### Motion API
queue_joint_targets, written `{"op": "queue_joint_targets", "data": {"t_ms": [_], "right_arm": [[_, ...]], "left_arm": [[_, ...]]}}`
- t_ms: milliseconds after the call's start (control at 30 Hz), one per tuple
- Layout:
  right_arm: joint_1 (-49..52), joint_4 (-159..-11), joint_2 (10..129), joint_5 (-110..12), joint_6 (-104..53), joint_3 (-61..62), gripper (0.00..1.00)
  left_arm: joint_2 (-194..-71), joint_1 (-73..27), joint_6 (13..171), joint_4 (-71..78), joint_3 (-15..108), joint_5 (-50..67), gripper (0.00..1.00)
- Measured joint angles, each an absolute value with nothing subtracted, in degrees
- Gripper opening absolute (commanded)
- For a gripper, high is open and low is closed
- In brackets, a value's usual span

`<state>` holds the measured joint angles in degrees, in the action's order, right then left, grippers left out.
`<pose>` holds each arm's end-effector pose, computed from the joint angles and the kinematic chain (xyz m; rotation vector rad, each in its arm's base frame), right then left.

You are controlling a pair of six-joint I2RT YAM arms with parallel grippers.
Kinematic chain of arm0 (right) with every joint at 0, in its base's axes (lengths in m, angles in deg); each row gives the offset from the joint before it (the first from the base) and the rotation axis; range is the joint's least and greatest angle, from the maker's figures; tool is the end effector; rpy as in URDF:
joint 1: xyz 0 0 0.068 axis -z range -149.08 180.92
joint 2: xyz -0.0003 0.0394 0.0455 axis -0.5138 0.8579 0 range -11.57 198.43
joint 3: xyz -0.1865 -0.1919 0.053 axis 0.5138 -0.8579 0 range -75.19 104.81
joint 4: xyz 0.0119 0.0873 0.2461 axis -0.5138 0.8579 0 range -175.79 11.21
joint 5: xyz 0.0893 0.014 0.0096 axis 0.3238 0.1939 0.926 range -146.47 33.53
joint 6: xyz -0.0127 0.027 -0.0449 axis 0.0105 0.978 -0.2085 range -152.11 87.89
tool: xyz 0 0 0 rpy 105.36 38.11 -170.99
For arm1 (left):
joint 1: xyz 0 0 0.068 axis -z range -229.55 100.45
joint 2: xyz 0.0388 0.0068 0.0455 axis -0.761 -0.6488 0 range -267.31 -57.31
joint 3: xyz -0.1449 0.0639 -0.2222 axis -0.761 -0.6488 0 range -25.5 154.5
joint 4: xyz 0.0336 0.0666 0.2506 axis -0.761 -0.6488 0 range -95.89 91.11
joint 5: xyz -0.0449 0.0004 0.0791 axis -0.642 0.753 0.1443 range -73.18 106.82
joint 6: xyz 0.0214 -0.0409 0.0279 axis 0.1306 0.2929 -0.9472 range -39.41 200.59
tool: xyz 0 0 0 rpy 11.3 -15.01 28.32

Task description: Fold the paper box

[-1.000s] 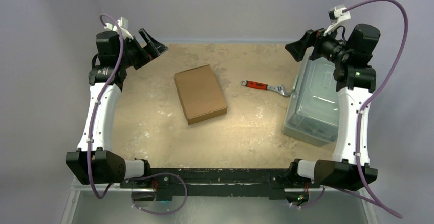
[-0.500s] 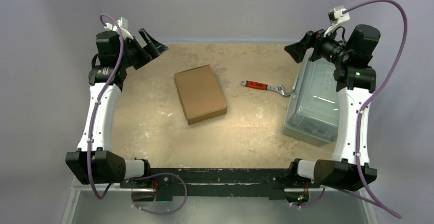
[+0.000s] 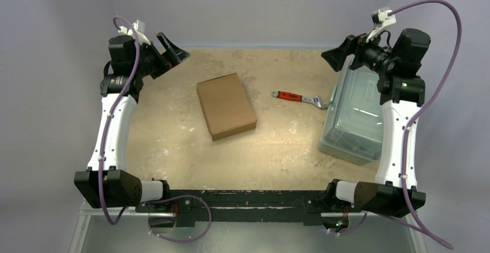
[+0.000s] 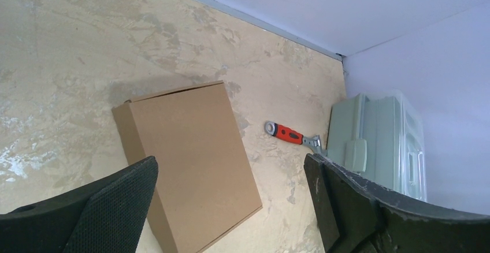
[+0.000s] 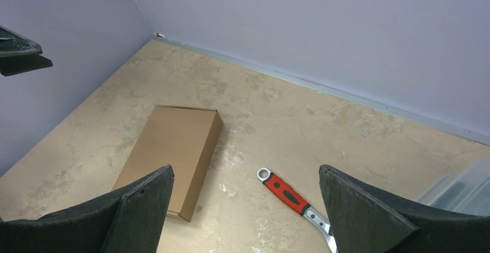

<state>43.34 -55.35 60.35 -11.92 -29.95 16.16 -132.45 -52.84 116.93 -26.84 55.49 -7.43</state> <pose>0.2463 -0.0286 0.4836 -0.3426 1.7044 0.5507 0.2890 0.0020 0.4134 -0.4025 1.9637 -0.7886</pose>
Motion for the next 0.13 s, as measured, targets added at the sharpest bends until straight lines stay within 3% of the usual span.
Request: {"op": "queue_joint_targets", "data": {"t_ms": [133], "right_arm": [[43.34, -55.31, 60.35, -12.29, -30.33, 16.16, 0.99]], "left_arm": [[-132.45, -52.84, 116.93, -26.81, 55.41, -7.40, 0.99]]}}
